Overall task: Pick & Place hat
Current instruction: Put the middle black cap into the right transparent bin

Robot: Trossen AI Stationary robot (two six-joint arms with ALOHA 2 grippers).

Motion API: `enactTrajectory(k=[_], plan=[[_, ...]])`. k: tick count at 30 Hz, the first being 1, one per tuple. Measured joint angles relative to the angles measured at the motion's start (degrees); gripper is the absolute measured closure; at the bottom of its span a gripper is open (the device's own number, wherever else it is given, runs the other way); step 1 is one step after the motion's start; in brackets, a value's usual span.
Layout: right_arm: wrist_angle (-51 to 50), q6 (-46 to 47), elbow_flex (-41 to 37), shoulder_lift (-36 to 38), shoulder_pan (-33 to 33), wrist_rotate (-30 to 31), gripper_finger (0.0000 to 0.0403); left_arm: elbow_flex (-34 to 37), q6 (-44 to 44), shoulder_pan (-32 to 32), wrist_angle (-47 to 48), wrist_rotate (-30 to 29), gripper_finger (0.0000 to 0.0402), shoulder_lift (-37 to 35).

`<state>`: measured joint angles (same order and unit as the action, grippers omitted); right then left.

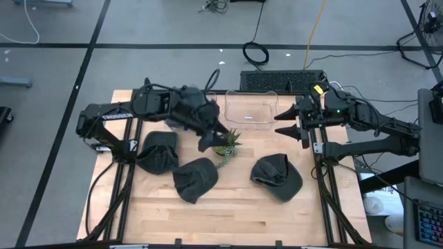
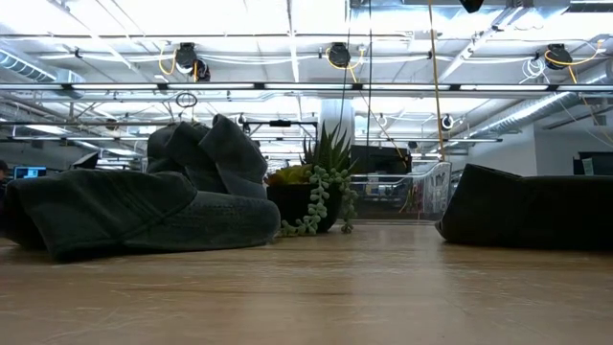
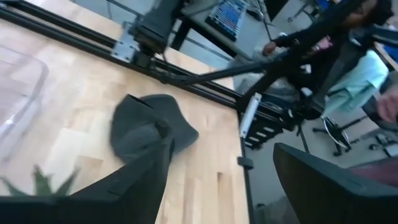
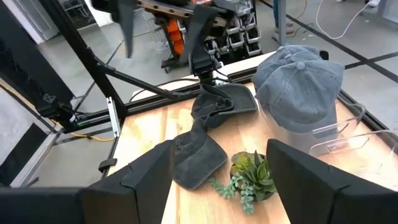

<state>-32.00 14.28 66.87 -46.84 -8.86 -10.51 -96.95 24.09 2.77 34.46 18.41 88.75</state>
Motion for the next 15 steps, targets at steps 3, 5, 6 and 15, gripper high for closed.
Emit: enactTrajectory(k=[3, 5, 6, 15], plan=[[-0.01, -0.41, 0.0, -0.18, 1.47, -0.01, 0.016, 0.0, 0.43, -2.78, 0.02, -1.58, 0.0115, 0.0], [-0.02, -0.41, 0.0, -0.21, 2.42, 0.01, 0.0161, 0.0, 1.45, -4.74, 0.29, -3.03, 0.0121, 0.0], [-0.02, -0.41, 0.0, -0.21, 2.87, 0.03, 0.0161, 0.0, 2.5, -5.71, 0.65, -3.92, 0.0123, 0.0], [0.03, -0.23, 0.0, -0.44, 6.23, 0.12, 0.0161, 0.0, 18.28, -13.97, 11.75, -11.82, 0.0138, -0.01]])
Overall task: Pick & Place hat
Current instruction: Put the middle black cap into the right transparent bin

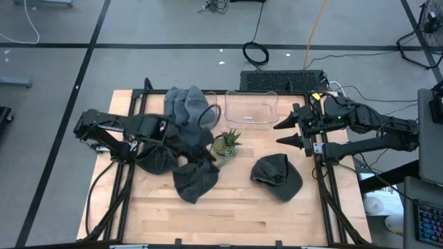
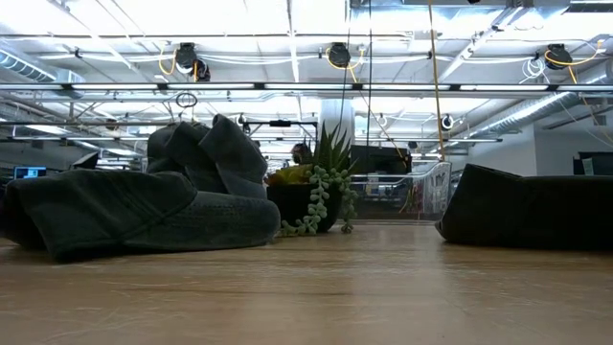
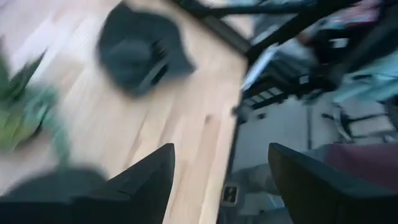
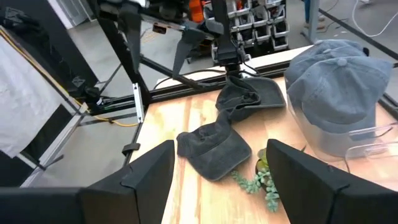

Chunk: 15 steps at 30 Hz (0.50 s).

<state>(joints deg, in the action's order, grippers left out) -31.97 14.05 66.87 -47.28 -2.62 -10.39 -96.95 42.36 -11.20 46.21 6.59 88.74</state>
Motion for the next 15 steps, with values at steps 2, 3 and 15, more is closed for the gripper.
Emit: enactTrajectory(k=[2, 3, 15], plan=[[-0.01, -0.18, 0.0, -0.3, 0.41, 0.02, 0.0161, 0.0, 3.38, -1.84, 4.29, -3.41, 0.0142, 0.01], [0.01, -0.17, 0.0, -0.46, 0.58, 0.04, 0.0161, 0.0, 4.9, -2.76, 6.65, -4.93, 0.0143, 0.0], [0.46, -3.45, 0.0, -2.44, 1.04, 0.07, 0.0161, 0.0, 21.55, -9.69, 31.67, -15.28, 0.0144, -0.01]])
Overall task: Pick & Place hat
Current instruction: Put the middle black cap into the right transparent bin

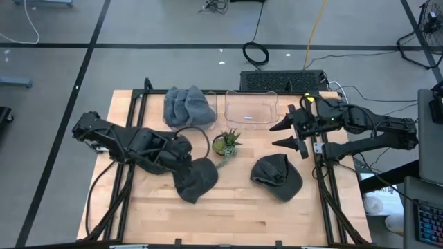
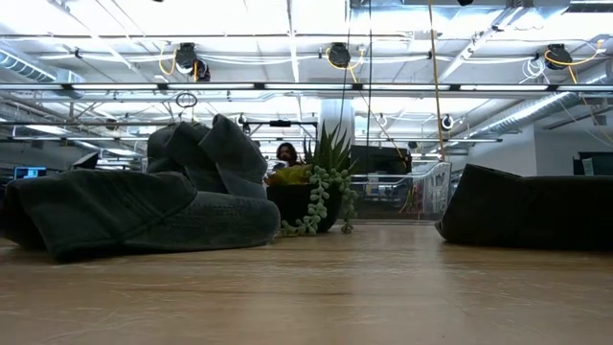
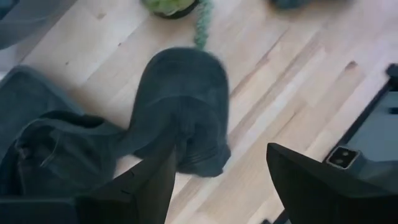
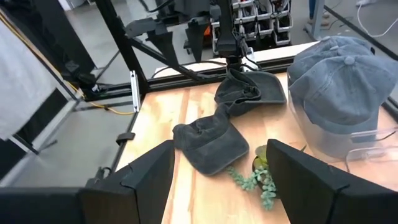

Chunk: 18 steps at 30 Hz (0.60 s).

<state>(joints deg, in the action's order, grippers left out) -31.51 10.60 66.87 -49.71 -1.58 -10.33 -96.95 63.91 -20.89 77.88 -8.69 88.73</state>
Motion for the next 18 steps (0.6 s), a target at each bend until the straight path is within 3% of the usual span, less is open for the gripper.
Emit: enactTrajectory(k=[18], plan=[[-0.02, -1.46, 0.0, 0.02, -0.02, 0.0, 0.0161, 0.0, 13.24, -8.65, 1.95, 4.29, 0.0144, 0.2]])
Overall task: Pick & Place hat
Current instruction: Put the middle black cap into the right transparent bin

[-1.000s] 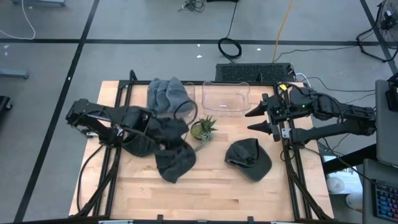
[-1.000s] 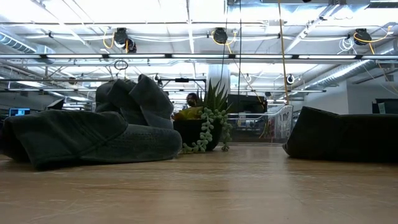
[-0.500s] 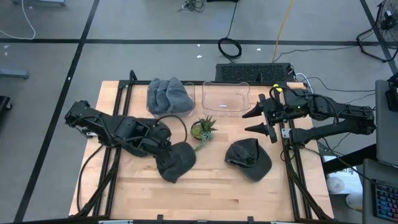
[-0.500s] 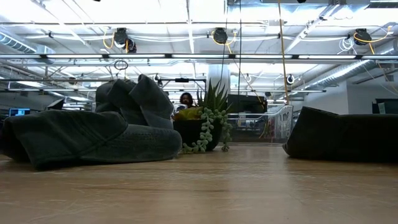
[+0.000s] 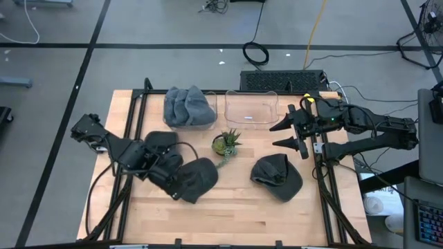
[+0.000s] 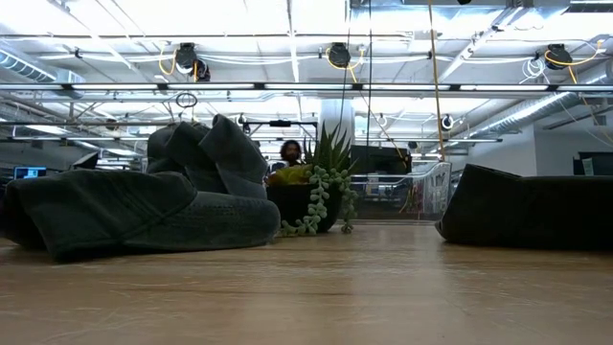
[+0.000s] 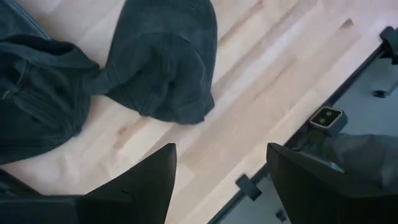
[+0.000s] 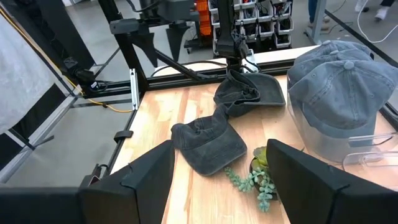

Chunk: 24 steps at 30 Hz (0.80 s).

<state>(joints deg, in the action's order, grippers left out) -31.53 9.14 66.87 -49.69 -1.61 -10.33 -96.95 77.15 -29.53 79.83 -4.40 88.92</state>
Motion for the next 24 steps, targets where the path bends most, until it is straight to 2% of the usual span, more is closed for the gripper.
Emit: enactTrajectory(k=[3, 8, 12, 16, 21, 24], plan=[[0.02, -0.02, 0.0, 0.0, 0.0, 0.0, 0.0161, 0.0, -2.41, -1.96, -0.87, -0.03, 0.0144, 0.0], [0.0, -0.02, 0.0, 0.0, 0.0, 0.0, 0.0161, 0.0, -21.32, -4.83, -4.26, 0.15, 0.0144, 0.35], [0.0, -1.81, 0.0, 0.0, 0.0, 0.02, 0.0161, 0.04, -33.99, -5.69, -2.5, 2.76, 0.0144, 2.05], [0.0, -4.11, 0.0, 0.0, 0.0, 0.04, 0.0161, 0.04, -43.23, -6.81, -0.29, 4.9, 0.0144, 3.95], [0.0, -4.91, 0.0, 0.02, -0.04, 0.15, 0.0161, 0.02, -54.88, -7.4, 0.3, 4.29, 0.0144, 6.4], [0.0, -4.91, 0.0, 0.02, -0.04, 0.53, 0.0161, 0.04, -58.37, -7.32, 0.42, 2.84, 0.0144, 8.84]])
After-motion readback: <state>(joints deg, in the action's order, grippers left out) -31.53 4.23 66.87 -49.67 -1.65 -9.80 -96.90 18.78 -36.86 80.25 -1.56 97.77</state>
